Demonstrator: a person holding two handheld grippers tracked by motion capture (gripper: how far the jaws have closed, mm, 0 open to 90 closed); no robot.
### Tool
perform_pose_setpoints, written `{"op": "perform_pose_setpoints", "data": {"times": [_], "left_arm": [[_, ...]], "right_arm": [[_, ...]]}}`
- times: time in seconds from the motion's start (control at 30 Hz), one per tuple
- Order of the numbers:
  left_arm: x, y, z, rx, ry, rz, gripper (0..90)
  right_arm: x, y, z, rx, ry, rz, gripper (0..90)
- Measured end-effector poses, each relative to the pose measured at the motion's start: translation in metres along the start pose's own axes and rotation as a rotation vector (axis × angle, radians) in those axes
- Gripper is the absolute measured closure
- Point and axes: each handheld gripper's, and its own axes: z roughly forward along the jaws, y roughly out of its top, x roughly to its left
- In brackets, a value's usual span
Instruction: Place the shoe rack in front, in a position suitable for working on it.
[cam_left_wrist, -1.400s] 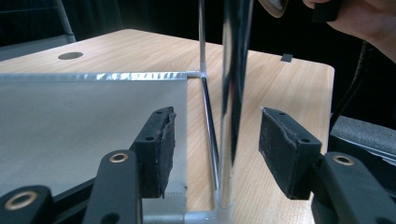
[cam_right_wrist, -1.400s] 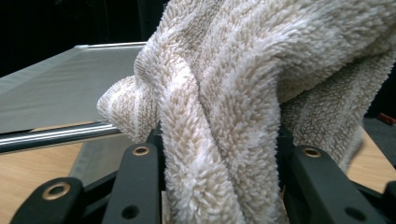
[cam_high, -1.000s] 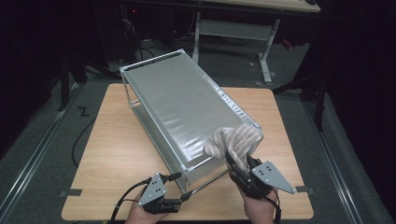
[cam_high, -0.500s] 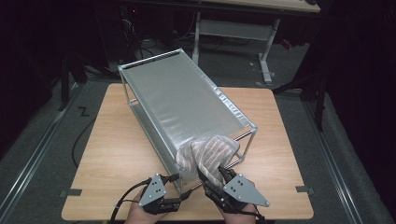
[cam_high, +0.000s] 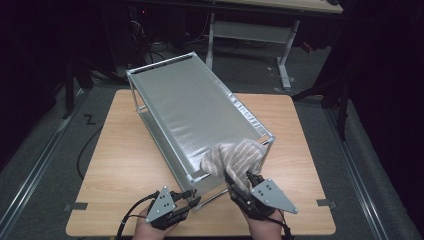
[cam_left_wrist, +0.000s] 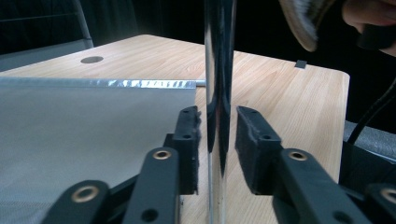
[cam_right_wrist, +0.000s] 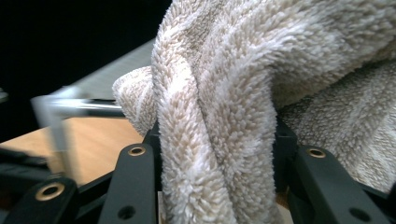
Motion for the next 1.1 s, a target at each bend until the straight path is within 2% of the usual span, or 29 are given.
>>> {"op": "perform_pose_setpoints", "data": {"times": [0.17, 0.3, 0.4, 0.5, 0.53, 0.57, 0.7, 0.83, 1.1], "left_arm": [[-0.001, 0.000, -0.001, -0.001, 0.012, 0.003, 78.2], [-0.002, 0.000, -0.001, -0.003, 0.018, 0.002, 78.9], [-0.002, 0.000, -0.001, -0.003, 0.014, 0.002, 78.9], [-0.001, 0.000, -0.001, -0.002, 0.013, 0.003, 78.9], [0.001, 0.001, -0.002, 0.014, 0.018, 0.034, 78.9], [-0.002, 0.000, -0.001, -0.002, 0.014, 0.003, 78.9], [-0.001, 0.000, -0.001, -0.002, 0.012, 0.005, 78.7], [0.000, 0.001, 0.000, -0.002, 0.007, 0.004, 78.6], [0.000, 0.003, 0.007, -0.005, -0.002, 0.009, 79.0]], "right_arm": [[-0.032, -0.004, -0.001, 0.005, -0.086, 0.044, 56.7], [-0.060, -0.010, -0.004, 0.015, -0.165, 0.097, 56.8], [-0.075, -0.014, -0.007, 0.024, -0.207, 0.126, 57.1], [-0.087, -0.016, -0.009, 0.032, -0.253, 0.133, 57.4], [-0.090, -0.017, -0.010, 0.039, -0.271, 0.137, 57.8], [-0.094, -0.018, -0.010, 0.047, -0.293, 0.140, 58.3], [-0.107, -0.027, -0.010, 0.097, -0.346, 0.146, 60.0], [-0.108, -0.036, -0.007, 0.140, -0.346, 0.139, 61.2], [-0.089, -0.046, 0.002, 0.218, -0.295, 0.069, 61.4]]}}
